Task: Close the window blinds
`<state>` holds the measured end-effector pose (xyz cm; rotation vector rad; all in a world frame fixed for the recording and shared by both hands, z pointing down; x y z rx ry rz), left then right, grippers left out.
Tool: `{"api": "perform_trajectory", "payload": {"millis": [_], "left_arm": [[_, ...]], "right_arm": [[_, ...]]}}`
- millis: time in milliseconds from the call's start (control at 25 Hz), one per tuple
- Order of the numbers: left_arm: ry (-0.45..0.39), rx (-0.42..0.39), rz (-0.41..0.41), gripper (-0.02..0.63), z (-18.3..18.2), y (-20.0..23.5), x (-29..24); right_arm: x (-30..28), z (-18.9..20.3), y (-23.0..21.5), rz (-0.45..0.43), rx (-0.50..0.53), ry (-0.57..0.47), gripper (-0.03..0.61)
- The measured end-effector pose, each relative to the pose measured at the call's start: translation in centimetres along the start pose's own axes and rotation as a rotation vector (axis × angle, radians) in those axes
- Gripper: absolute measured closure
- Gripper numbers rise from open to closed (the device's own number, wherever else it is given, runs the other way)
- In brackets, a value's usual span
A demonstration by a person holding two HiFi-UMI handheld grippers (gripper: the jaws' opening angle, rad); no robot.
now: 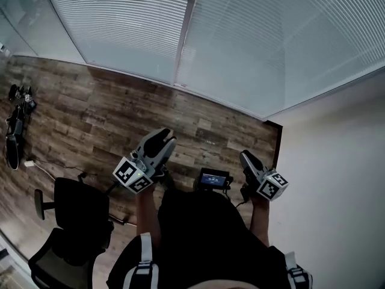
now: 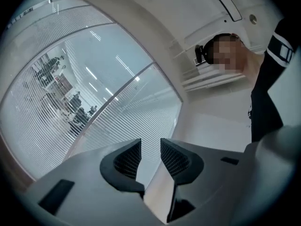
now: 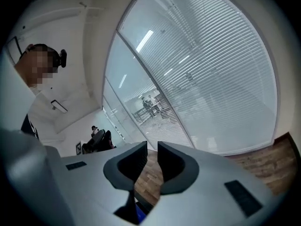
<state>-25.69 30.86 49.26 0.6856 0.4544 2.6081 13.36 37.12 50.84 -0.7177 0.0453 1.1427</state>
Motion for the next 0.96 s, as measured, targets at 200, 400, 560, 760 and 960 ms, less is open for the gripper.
{"api": "perform_trajectory", "payload": {"millis": [200, 400, 560, 760, 960], "left_arm": [[0.020, -0.032, 0.034, 0.476, -0.2, -1.8, -1.4], [0.081, -0.028, 0.075, 0.476, 1.2, -5.4, -4.4], [0.115, -0.031, 0.101, 0.476, 2.6, -9.3, -6.0], [0.118, -0.015, 0.067, 0.476, 4.2, -13.2, -6.2], [0.072, -0.002, 0.047, 0.476, 6.4, -17.3, -6.1]], "right_arm": [[0.8, -0.7, 0.6, -0.035, 0.091, -0.030, 0.514], [5.2, 0.4, -2.0, -0.047, 0.016, -0.088, 0.514], [9.7, 3.3, -5.6, -0.033, -0.076, -0.101, 0.514], [15.2, 5.8, -8.5, -0.016, -0.115, -0.112, 0.514], [19.7, 7.7, -11.5, -0.018, -0.136, -0.122, 0.514]]}}
Point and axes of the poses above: the fingertips, and each gripper's own axes: x backward along the fingers, y to its left, z out of its underside, the point moved 10 cm from there along x, backward along the fingers, and after that the axes turned 11 degrees about z, right-handed, at the moved point
